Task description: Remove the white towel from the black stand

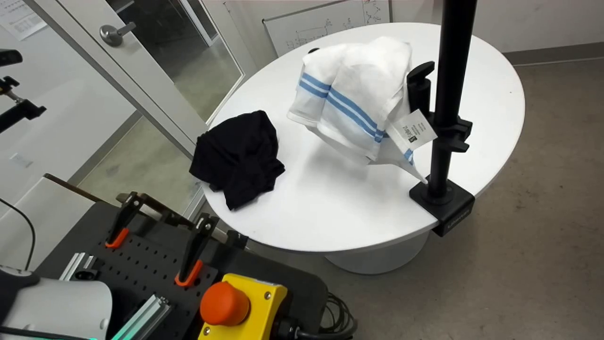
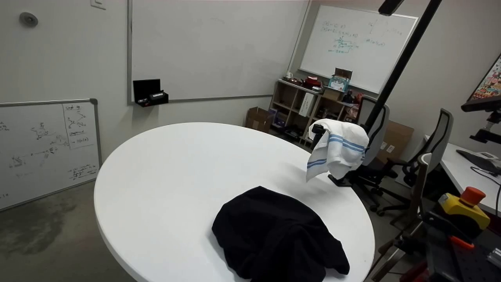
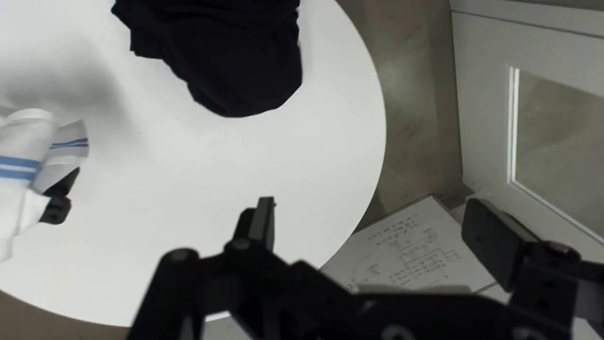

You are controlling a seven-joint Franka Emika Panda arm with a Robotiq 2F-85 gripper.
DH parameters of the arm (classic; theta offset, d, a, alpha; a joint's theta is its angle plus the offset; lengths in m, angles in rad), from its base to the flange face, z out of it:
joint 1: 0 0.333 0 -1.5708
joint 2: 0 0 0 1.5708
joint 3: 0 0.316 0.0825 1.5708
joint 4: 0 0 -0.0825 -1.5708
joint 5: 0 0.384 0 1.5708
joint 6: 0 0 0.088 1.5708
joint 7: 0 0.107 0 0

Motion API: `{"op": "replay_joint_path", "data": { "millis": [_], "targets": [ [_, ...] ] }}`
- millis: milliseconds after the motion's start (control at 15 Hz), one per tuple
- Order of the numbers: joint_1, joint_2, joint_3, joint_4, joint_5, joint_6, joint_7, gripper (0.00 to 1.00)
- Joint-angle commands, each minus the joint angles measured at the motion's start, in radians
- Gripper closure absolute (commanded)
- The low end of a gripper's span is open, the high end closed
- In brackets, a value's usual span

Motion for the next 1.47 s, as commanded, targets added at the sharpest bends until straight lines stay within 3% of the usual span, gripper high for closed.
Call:
{"op": "replay_joint_path", "data": {
  "millis": [0,400,800,1067,1400],
  "targets": [
    [-0.085,0.056,-0.044,0.039,-0.064,0.030,0.012,0.00],
    [-0.248,0.164,-0.101,0.056,-0.155,0.219,0.139,0.00],
    [-0.383,0.286,-0.122,0.057,-0.297,0.374,0.417,0.00],
    [-0.420,0.369,-0.147,0.064,-0.427,0.407,0.678,0.00],
    [-0.380,0.459,-0.218,0.066,-0.523,0.453,0.881,0.00]
  ]
}}
